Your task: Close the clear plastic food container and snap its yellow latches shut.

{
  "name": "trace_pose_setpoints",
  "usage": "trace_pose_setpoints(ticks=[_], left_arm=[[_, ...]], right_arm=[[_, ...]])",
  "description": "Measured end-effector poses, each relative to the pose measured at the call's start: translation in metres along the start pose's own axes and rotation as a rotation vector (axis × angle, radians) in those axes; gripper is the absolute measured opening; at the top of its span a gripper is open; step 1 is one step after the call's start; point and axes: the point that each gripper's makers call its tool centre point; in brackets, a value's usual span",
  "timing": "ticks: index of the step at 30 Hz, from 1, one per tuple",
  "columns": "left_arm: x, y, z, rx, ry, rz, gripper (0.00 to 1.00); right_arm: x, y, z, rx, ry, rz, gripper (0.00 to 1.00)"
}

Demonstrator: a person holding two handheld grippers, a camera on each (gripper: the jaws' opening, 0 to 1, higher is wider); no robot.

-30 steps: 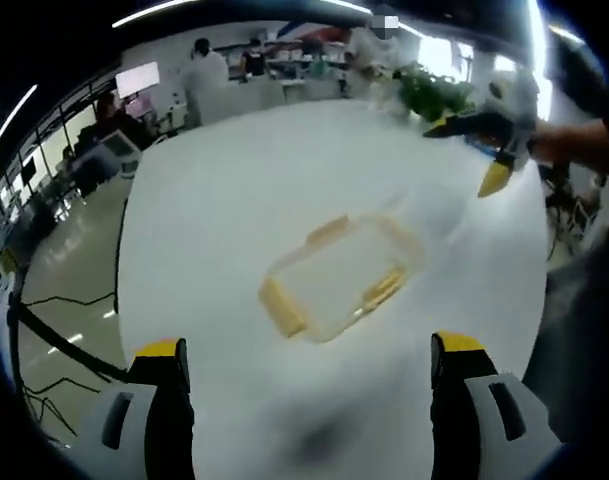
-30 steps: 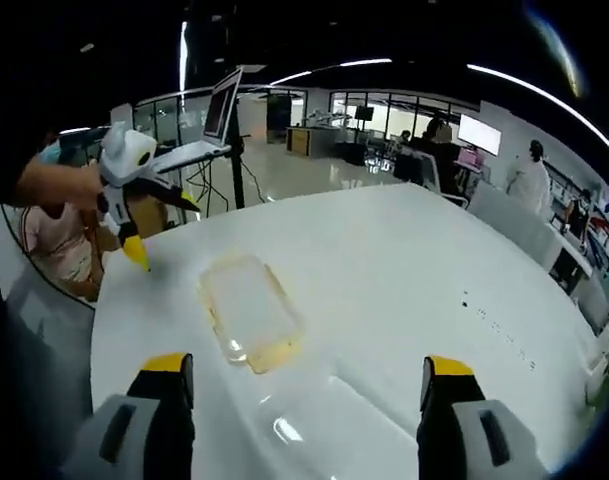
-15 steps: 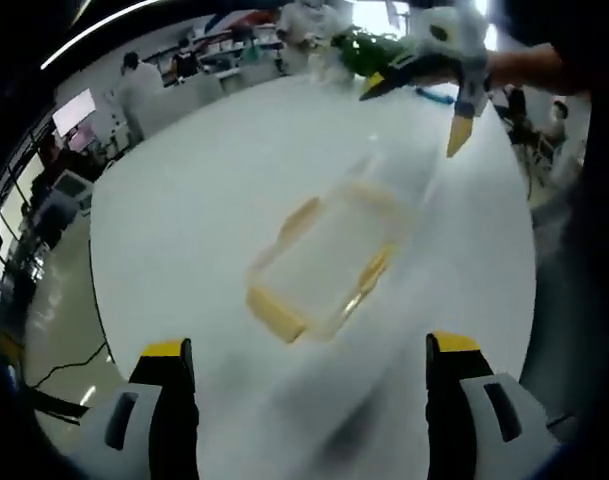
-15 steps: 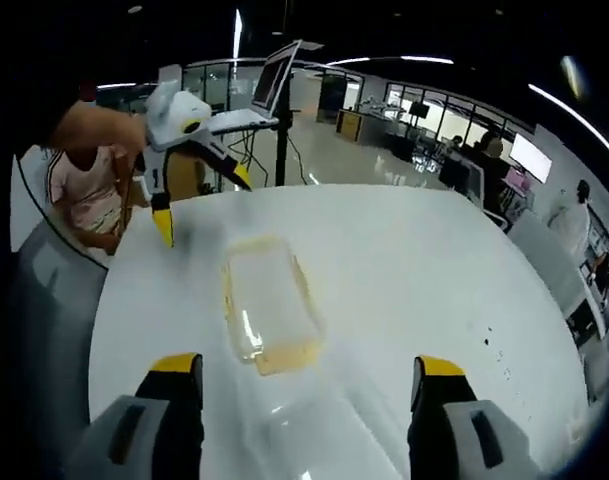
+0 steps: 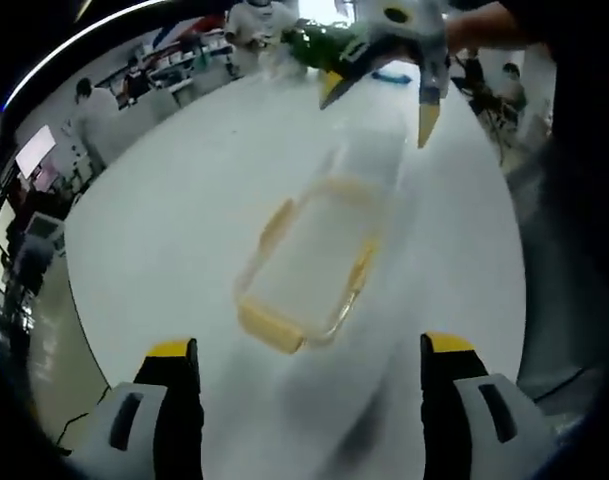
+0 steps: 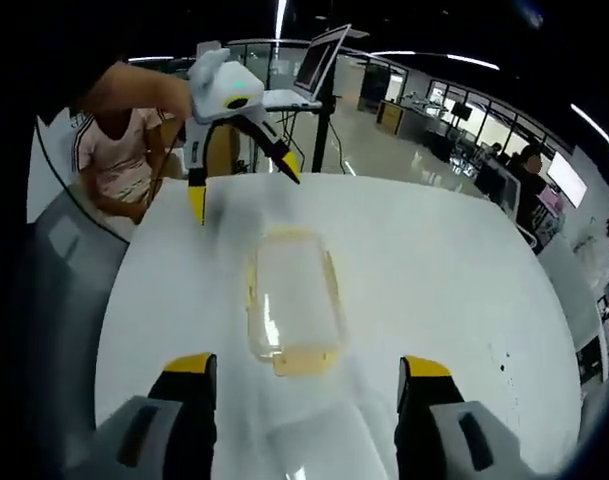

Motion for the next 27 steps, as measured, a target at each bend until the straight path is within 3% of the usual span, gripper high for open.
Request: trace_pose_setpoints(ticks=[5, 10, 15, 17, 19, 20, 23, 27], left_arm=[[-0.003, -0.001, -0.006, -0.019, -0.03, -0.043, 0.89], [-0.014, -0.008, -0.017, -0.053, -0.053, -0.104, 0.86], [-0.013, -0.017, -0.026, -0.102, -0.113, -0.167, 0.74], [-0.015, -0.02, -0.029, -0.112, -0.128, -0.198, 0.71], [-0.016, -0.02, -0.031, -0.116, -0.143, -0.215, 0.71], [-0.016, -0.02, -0.032, -0.115, -0.151, -0.224, 0.7], [-0.015, -0.016, -0.035, -0.08, -0.188, -0.273, 0.63], [-0.022, -0.02, -0.04, -0.104, -0.186, -0.307, 0.6]], right_arm=[[-0.001, -0.003, -0.009, -0.033, 0.034, 0.006, 0.71], [-0.006, -0.015, -0.024, -0.127, 0.076, 0.023, 0.66], [-0.011, -0.013, -0.039, -0.154, 0.109, 0.039, 0.61], [-0.012, -0.012, -0.044, -0.158, 0.136, 0.086, 0.59], [-0.011, -0.018, -0.049, -0.188, 0.158, 0.079, 0.58], [-0.008, -0.016, -0.052, -0.171, 0.154, 0.077, 0.57], [-0.004, -0.02, -0.058, -0.192, 0.169, 0.096, 0.55], [-0.003, -0.023, -0.062, -0.221, 0.19, 0.11, 0.47]])
Point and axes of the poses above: the point that each gripper's makers call its tool centre point, and the gripper's own axes: z roughly backward along the fingers, x roughly to its right, y roughly out of its top, and after that the axes turned 10 degrees about z, right-handed
